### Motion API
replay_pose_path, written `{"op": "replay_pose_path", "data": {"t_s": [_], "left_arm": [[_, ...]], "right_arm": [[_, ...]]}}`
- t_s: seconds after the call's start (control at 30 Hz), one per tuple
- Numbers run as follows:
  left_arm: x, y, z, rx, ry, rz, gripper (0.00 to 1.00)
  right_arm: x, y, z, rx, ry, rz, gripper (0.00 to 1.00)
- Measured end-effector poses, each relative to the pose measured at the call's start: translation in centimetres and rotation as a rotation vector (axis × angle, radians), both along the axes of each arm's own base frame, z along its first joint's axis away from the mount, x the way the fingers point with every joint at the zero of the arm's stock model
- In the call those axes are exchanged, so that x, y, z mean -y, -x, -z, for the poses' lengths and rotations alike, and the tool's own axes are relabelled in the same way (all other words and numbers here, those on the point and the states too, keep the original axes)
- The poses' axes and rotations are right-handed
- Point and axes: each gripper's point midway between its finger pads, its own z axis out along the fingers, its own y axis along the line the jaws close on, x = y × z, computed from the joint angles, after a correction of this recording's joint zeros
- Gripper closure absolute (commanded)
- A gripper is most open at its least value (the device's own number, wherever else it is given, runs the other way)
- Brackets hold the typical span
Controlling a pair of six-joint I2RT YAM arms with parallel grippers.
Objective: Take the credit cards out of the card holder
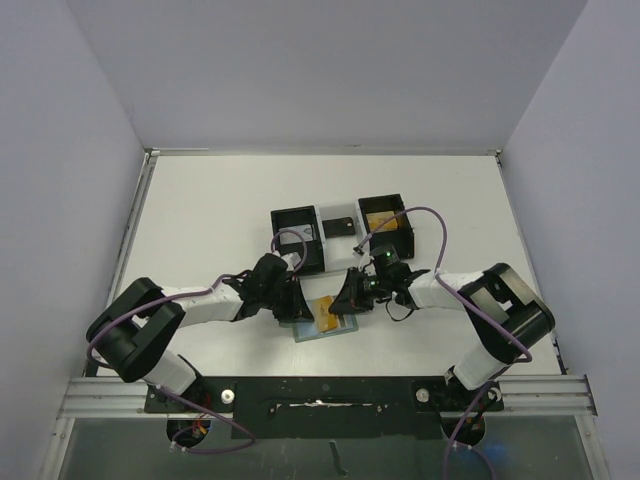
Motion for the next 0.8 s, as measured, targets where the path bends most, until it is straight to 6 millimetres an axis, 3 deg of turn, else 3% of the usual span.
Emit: {"op": "replay_pose_path", "data": {"t_s": [0.8], "left_arm": [[-0.1, -0.1, 0.0, 0.008, -0.010, -0.010, 0.99]], "right_arm": [[-1.7, 0.7, 0.6, -0.023, 0.017, 0.011, 0.79]]}}
